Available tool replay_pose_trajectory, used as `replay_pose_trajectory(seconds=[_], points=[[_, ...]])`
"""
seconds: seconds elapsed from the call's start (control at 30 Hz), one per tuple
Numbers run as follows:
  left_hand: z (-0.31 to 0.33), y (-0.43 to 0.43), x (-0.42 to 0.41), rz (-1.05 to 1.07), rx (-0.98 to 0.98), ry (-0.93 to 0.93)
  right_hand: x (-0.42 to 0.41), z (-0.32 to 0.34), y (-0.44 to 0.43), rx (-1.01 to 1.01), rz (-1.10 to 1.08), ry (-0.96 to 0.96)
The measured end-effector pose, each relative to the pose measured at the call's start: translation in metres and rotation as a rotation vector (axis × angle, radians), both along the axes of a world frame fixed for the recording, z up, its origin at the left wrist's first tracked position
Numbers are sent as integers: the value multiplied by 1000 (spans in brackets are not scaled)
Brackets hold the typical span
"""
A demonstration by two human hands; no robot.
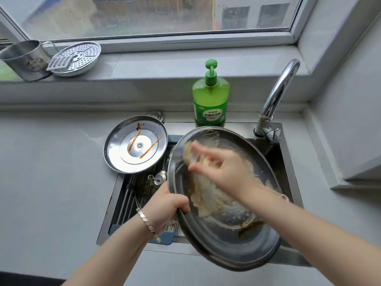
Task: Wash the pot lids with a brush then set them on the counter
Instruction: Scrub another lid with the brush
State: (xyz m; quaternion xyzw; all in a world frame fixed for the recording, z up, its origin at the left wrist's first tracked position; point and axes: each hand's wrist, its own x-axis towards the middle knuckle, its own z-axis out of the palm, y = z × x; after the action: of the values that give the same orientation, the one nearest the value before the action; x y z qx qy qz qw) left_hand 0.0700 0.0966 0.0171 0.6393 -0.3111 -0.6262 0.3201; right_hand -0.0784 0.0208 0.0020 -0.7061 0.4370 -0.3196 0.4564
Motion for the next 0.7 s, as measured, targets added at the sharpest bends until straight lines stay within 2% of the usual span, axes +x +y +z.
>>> replay_pose_trajectory(seconds=[0.07,0.17,0.2,0.3,0.33,0.43,0.47,0.53,0.6,0.63,0.7], points=[[-2,0,3,19,8,16,-2,2,9,30,105,39],[-3,-1,4,7,5,5,-22,-12,-29,110,-190,69],[-3,-2,2,14,-5,3,-22,-14,-28,113,-203,84],[-5,-3,3,64,-40,25,-6,-10,18,77,81,6],[-7,-4,6,85,-51,33,-8,-11,25,74,110,20],[-10,-5,12,114,-79,26,-27,-27,-4,144,-144,100],[-9,-6,10,115,-83,23,-30,-30,-7,141,-165,126],[-7,-6,8,119,-81,31,-21,-27,12,88,-19,81],[-5,-4,9,121,-71,62,-15,-21,34,93,131,116],[-5,-3,11,129,-68,74,-19,-24,30,94,94,142],[-5,-5,13,166,-74,99,-31,-34,10,119,-119,184]])
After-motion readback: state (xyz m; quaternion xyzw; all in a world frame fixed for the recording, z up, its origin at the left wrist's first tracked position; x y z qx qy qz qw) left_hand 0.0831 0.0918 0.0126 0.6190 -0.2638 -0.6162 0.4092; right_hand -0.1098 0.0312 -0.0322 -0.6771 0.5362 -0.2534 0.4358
